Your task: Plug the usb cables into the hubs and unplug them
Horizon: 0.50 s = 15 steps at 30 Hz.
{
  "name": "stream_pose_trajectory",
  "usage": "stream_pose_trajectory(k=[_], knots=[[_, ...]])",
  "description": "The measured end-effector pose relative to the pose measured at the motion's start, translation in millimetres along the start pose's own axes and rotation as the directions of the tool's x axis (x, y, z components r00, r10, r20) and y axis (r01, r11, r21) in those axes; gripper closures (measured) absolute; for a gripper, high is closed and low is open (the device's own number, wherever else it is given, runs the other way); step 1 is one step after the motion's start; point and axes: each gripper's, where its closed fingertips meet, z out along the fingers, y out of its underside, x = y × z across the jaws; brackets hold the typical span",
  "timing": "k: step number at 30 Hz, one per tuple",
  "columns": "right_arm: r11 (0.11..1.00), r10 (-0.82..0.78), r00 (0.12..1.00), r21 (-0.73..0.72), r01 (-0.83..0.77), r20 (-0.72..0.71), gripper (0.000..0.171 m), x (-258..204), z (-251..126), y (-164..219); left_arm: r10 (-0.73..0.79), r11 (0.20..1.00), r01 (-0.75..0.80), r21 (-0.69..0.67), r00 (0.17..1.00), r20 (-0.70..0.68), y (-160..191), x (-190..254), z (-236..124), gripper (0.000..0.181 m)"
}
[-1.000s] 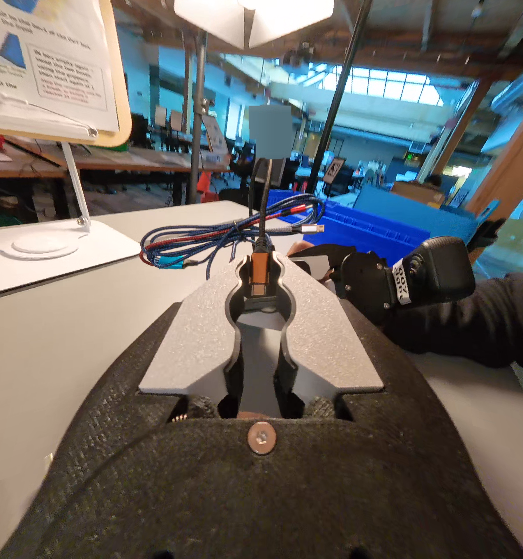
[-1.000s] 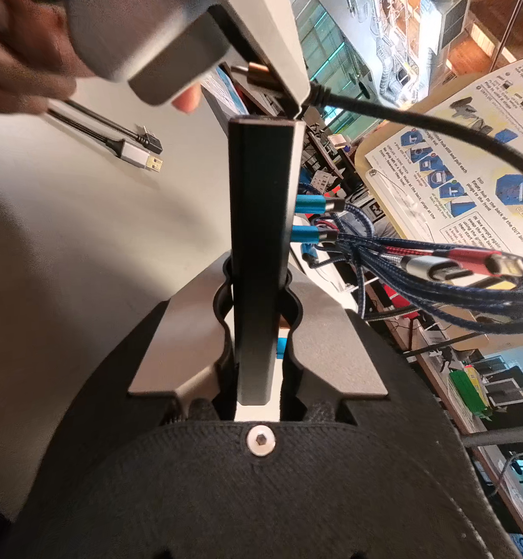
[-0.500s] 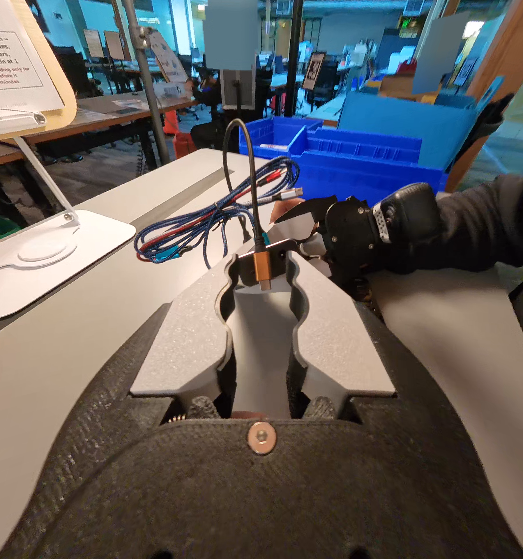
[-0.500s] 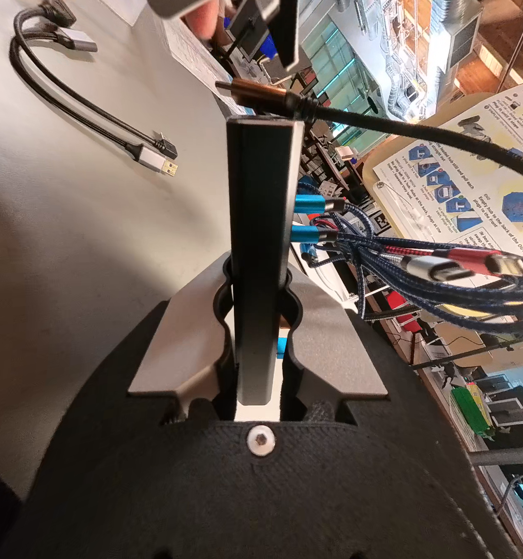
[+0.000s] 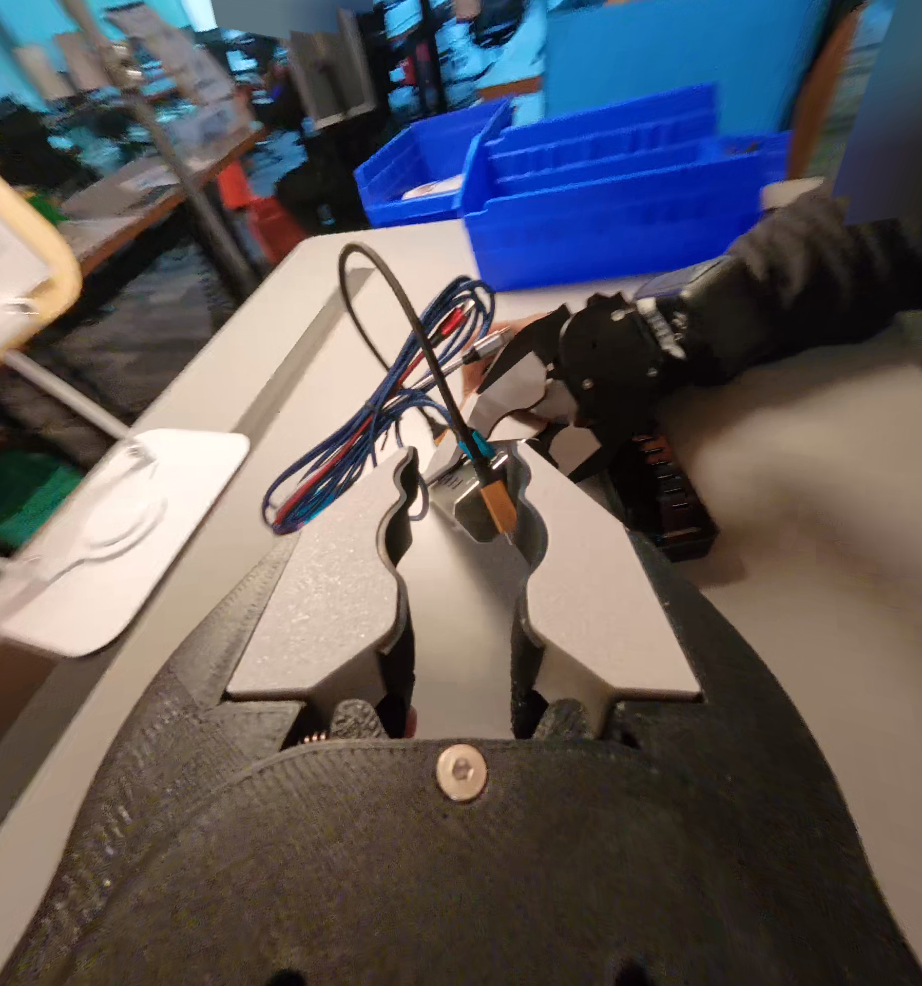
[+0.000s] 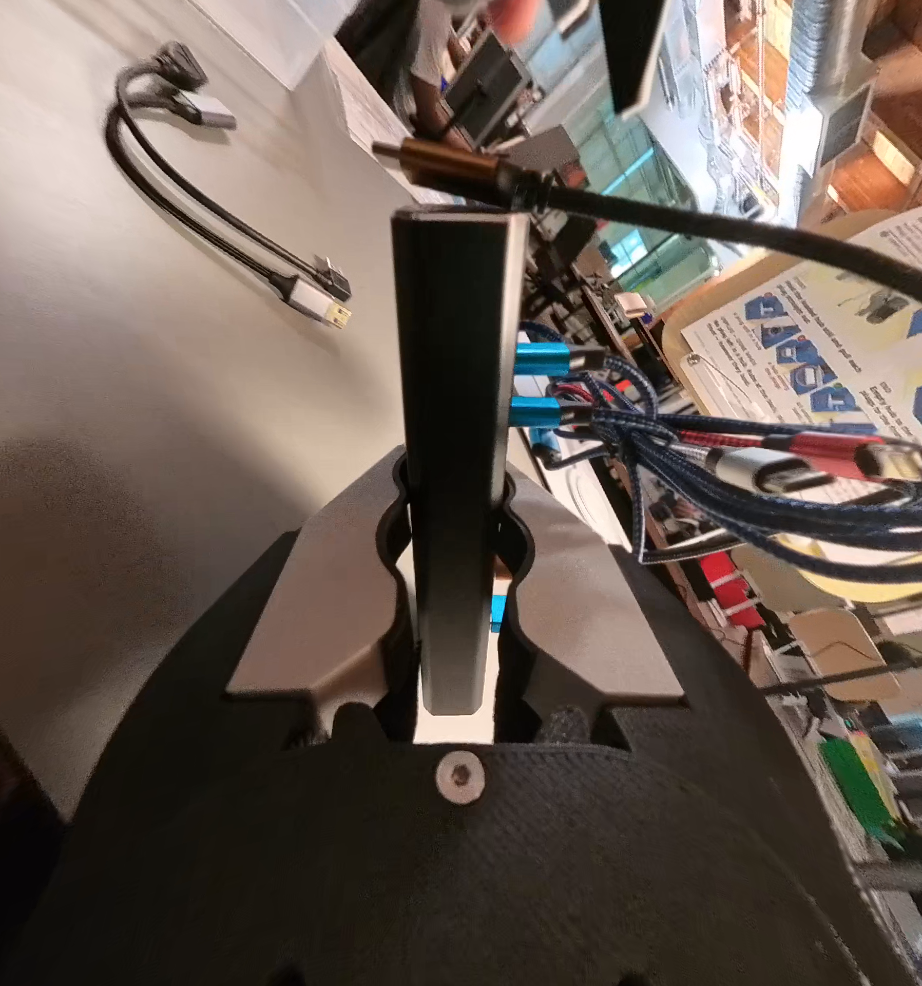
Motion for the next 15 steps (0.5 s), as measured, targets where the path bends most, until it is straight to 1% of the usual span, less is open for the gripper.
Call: stream_pose_trajectory(k=[2, 4, 7, 8, 11, 13, 15], knots=[[1.0, 0.001, 1.0, 0.026, -0.002, 0.025, 0.144, -3.2, -1.6, -3.4, -0.084, 0.995, 0.092, 0.041, 0.98, -0.179, -1.2, 5.7, -0.1, 0.135], [0.999, -0.007, 0.999, 0.044, 0.005, 0.042, 0.144, -5.6, -3.1, -5.4, -0.148, 0.983, 0.175, 0.046, 0.925, -0.349, 0.4, 14.4, 1.5, 0.129], [0.998, -0.024, 0.998, 0.06, 0.02, 0.059, 0.144, -8.7, -4.7, -6.6, -0.143, 0.982, 0.186, 0.04, 0.86, -0.491, 5.6, 28.3, 8.1, 0.129], [0.998, -0.024, 0.998, 0.061, 0.02, 0.061, 0.144, -9.1, -4.7, -6.7, -0.138, 0.985, 0.172, 0.018, 0.845, -0.516, 9.9, 33.3, 11.2, 0.129], [0.998, -0.017, 0.997, 0.067, 0.012, 0.069, 0.144, -9.3, -4.4, -7.0, -0.131, 0.991, 0.123, -0.051, 0.834, -0.536, 21.7, 39.5, 22.8, 0.132], [0.997, -0.014, 0.997, 0.072, 0.008, 0.075, 0.144, -9.3, -4.2, -6.9, -0.132, 0.991, 0.126, -0.049, 0.825, -0.549, 20.6, 39.7, 26.2, 0.141], [0.997, -0.008, 0.997, 0.076, 0.002, 0.079, 0.144, -9.0, -4.6, -6.9, -0.132, 0.989, 0.148, -0.019, 0.81, -0.571, 15.0, 39.0, 23.8, 0.154]])
